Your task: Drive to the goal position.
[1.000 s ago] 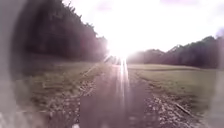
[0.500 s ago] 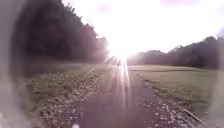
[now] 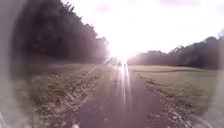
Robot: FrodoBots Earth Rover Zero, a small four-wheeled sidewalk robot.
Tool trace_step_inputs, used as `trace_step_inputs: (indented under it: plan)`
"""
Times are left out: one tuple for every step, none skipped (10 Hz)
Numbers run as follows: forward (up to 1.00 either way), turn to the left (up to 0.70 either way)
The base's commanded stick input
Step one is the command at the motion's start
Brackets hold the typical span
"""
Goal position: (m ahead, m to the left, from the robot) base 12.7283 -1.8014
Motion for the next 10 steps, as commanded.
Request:
trace_step_inputs:
  plan:
    - [0.85,0.0]
    - [0.85,0.0]
    - [0.85,0.0]
    - [0.85,0.0]
    - [0.85,0.0]
    - [0.85,0.0]
    - [0.85,0.0]
    - [0.85,0.0]
    - [0.85,0.0]
    - [0.85,0.0]
